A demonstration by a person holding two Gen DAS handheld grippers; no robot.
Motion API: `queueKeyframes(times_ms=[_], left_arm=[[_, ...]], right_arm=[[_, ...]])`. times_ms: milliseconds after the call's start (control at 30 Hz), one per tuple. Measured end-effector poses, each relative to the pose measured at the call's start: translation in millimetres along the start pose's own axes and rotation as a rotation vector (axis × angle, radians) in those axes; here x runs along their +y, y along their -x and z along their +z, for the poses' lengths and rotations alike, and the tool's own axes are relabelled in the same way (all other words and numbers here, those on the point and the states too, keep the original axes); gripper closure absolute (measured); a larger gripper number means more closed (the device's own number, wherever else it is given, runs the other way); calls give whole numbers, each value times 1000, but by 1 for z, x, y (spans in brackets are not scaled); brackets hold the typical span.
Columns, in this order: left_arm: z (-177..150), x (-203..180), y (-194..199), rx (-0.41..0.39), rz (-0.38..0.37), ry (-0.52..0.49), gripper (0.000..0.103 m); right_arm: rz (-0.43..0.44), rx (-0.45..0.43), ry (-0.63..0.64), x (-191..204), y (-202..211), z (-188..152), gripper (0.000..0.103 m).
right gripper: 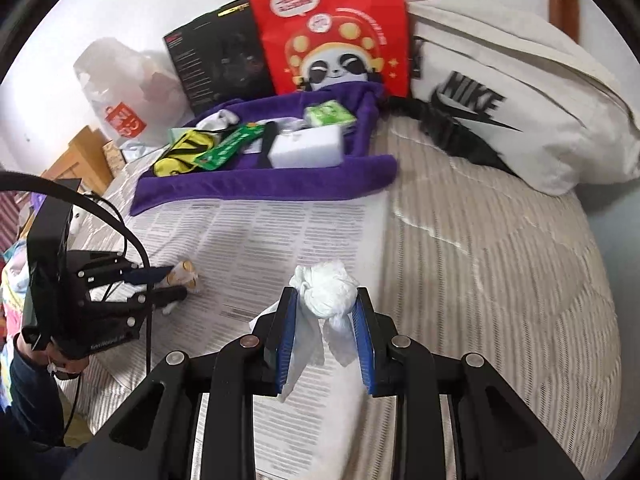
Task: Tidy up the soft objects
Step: 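Grasp the orange fruit-print sachet with the left gripper while the right holds the tissue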
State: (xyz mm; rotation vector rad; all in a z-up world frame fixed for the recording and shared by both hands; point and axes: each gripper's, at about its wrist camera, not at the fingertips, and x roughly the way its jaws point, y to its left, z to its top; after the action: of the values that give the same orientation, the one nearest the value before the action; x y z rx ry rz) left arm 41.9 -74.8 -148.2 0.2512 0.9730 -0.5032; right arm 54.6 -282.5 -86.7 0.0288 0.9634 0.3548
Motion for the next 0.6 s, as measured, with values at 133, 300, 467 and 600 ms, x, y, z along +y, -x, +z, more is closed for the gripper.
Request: queueKeyframes(times_ms=[133, 300, 467, 600], left_arm=[[-6, 24, 9, 2, 107, 54, 82], [-18, 65, 17, -6, 191, 195, 82], [-26, 84, 17, -48, 197, 290, 79], [-29, 86, 15, -84, 207, 314, 74]], right_arm=[[36, 7, 16, 14, -10, 6, 75], [67, 16, 43, 34, -34, 11, 75], [71, 34, 58, 49, -65, 10, 75], [53, 28, 55, 49, -82, 7, 75]])
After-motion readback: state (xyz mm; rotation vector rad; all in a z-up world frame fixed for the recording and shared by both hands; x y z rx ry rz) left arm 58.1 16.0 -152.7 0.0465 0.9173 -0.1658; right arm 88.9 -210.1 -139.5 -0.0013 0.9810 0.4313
